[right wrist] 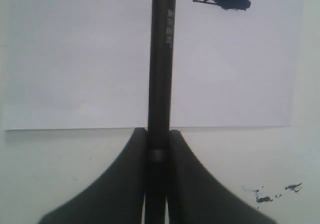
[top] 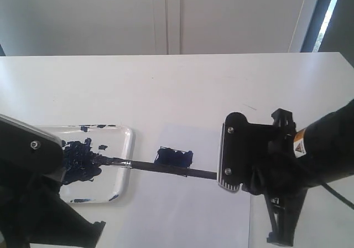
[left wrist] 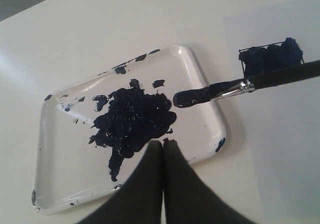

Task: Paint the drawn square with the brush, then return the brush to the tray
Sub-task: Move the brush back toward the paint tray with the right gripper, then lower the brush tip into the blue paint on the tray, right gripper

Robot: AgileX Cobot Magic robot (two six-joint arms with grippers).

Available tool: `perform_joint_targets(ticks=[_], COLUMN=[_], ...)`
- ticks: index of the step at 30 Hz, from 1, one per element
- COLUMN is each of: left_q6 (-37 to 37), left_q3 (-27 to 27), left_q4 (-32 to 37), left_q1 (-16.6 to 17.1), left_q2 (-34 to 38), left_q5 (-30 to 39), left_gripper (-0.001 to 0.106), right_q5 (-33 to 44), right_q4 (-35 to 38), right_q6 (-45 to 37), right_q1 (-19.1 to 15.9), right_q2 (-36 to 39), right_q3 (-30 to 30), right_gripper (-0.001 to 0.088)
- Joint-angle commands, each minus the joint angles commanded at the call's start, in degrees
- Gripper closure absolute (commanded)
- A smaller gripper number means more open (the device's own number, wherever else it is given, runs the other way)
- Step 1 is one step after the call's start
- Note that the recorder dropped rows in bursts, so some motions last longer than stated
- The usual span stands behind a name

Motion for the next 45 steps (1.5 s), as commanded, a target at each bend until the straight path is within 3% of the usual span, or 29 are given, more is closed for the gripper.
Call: perform_joint_targets(ticks=[8,13,15,19,21,26,32,39,45], left_q6=[1.33,1.33,1.33,1.33,1.33,1.33,1.33,1.33,1.33], left_q3=[0.00,0.00,0.00,0.00,0.00,0.00,0.00,0.00,0.00], left_q4=[0.22,0.22,0.22,0.22,0.22,0.22,0.22,0.22,0.34], left_q1=[0.00,0.00,0.00,0.00,0.00,0.00,0.00,0.00,0.00], left_q2=[0.00,0.00,0.00,0.00,0.00,0.00,0.00,0.00,0.00], left_q5=[0.11,0.22,0.22,0.22,0.22,0.22,0.22,0.22,0.33], left_gripper=[0.105,0.105,0.105,0.105,0.105,0.105,0.105,0.105,0.105], right_q5=[-1.47,-2.25,-2.67,-1.04,-1.61,-2.22,-5.23,-4.64,-5.63], right_q4=[-0.40,-0.21,-0.84,-1.12,-5.47,-11.36,-11.37,-8.19,2.38], right_q6=[-3.04,-5.00,-12.51,-18.49,-21.85,-22.39,-23.59,-28.43,-38.99], right_q1=[0.00,0.00,-0.11,-0.22,-0.22,-1.36,-4.59,-6.31,-6.43], right_q2=[17.00,18.48,19.02,20.72,22.12,26.29,30.78,34.80,35.63], right_q3=[-11.97,-13.69,-15.59,-19.73,-21.91,-26.01,-29.96,-32.50,-32.50], right_gripper=[0.0868,0.0868,0.0868,0.0868,0.0868,0.0868,0.0868,0.0868,0.0868])
